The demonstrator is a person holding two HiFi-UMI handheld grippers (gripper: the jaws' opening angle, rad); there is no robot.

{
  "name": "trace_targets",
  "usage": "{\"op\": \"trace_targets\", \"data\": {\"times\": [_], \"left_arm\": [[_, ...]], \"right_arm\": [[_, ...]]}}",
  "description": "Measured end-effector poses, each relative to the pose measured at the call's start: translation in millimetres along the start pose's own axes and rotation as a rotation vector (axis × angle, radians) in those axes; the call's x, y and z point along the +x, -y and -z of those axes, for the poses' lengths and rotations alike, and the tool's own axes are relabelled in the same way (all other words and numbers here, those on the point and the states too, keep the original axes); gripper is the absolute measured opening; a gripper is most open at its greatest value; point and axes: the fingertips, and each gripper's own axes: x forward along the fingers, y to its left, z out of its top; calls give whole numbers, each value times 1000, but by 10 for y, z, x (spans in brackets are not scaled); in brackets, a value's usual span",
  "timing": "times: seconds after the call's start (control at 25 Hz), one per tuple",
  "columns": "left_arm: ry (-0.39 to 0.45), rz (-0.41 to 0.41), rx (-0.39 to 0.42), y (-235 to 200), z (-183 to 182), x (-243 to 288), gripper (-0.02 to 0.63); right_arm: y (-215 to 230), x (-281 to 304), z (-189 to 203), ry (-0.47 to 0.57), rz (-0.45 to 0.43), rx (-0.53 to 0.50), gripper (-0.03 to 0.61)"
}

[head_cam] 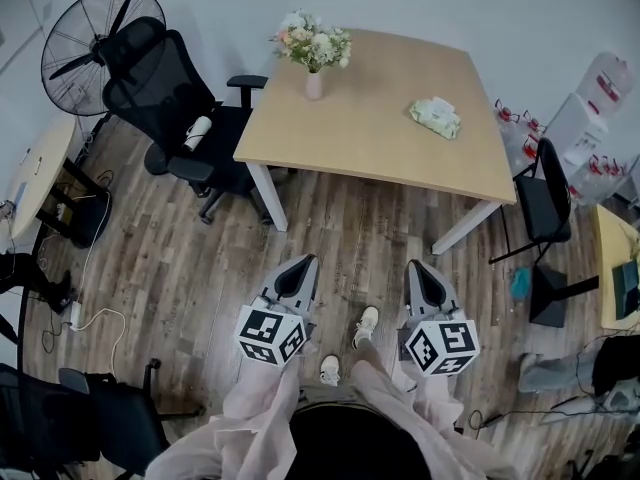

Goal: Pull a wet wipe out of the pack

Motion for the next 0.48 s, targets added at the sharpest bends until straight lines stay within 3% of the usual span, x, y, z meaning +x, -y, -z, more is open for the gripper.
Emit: {"op": "trace_targets", "data": {"times": [0.48], "left_arm": [[-32, 8, 0, -104, -48, 983, 9]], "right_arm": [[736, 595, -189, -17, 27, 19, 12]]}}
